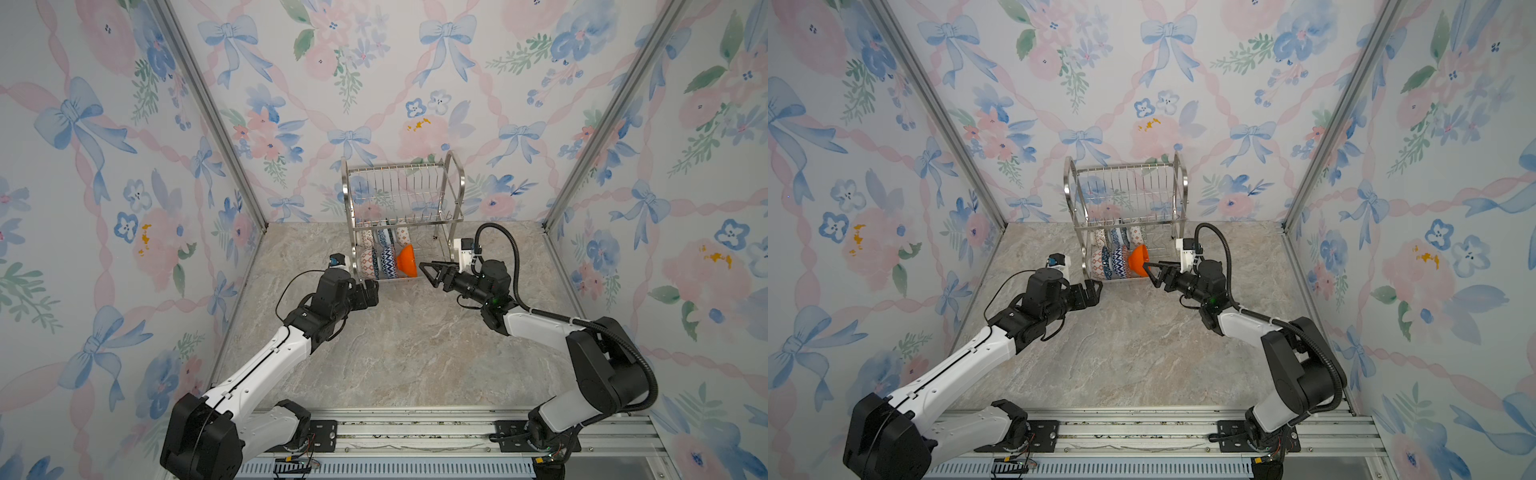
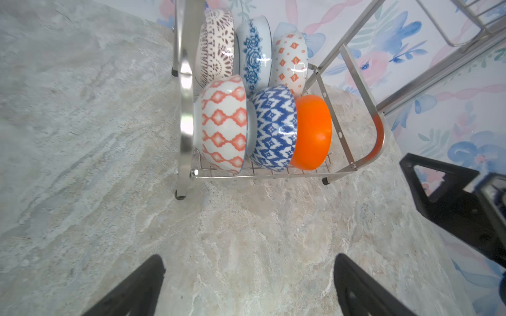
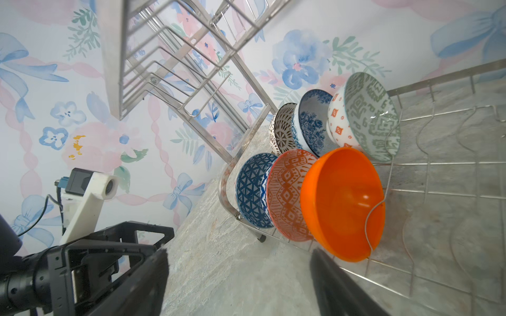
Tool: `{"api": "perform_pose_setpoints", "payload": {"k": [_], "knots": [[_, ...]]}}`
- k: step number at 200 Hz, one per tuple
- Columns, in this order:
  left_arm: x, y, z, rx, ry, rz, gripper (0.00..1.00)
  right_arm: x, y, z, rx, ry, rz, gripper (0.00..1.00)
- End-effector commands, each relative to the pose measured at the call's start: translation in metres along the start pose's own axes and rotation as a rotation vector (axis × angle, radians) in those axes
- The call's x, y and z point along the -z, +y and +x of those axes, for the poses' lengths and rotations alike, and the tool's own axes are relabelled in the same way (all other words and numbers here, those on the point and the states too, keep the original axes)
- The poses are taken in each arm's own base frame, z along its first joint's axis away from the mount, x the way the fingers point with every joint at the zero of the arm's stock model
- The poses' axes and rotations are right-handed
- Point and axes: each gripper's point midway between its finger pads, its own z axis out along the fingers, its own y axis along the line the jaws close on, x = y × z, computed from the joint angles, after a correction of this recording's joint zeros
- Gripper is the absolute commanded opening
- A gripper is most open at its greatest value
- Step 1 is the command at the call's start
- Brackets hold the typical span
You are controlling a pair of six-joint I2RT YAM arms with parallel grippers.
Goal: Load bowls into a dish rack
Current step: Reset both arms
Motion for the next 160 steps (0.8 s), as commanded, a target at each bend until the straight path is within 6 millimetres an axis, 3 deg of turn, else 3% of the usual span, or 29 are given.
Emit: {"api": "perform_pose_setpoints", "payload": {"k": [1, 22, 56, 90, 119, 140, 160], "knots": [[0.023, 0.041, -0.034, -0.031, -0.207, -0.217, 0.97, 0.025, -0.017, 0.013, 0.085, 0.093, 0.172, 0.99], [0.047, 0.087, -0.04, -0.059, -0.373, -0.428, 0.97, 0.06, -0.035, 0.001, 0.131, 0.09, 0.368, 0.97], [0.073, 0.136, -0.038, -0.105, -0.587, -0.61, 0.97, 0.138, -0.085, -0.037, 0.137, -0.031, 0.778, 0.97], [0.062, 0.178, -0.019, -0.19, -0.575, -0.747, 0.97, 0.22, -0.127, -0.064, 0.182, -0.209, 1.144, 0.97], [0.035, 0.196, -0.006, -0.224, -0.529, -0.705, 0.97, 0.253, -0.155, -0.057, 0.319, -0.204, 1.366, 0.97], [0.026, 0.199, 0.002, -0.265, -0.541, -0.662, 0.98, 0.254, -0.168, -0.047, 0.359, -0.135, 1.416, 0.97], [0.02, 0.198, -0.003, -0.267, -0.555, -0.641, 0.97, 0.251, -0.18, -0.038, 0.383, -0.144, 1.43, 0.97]]}}
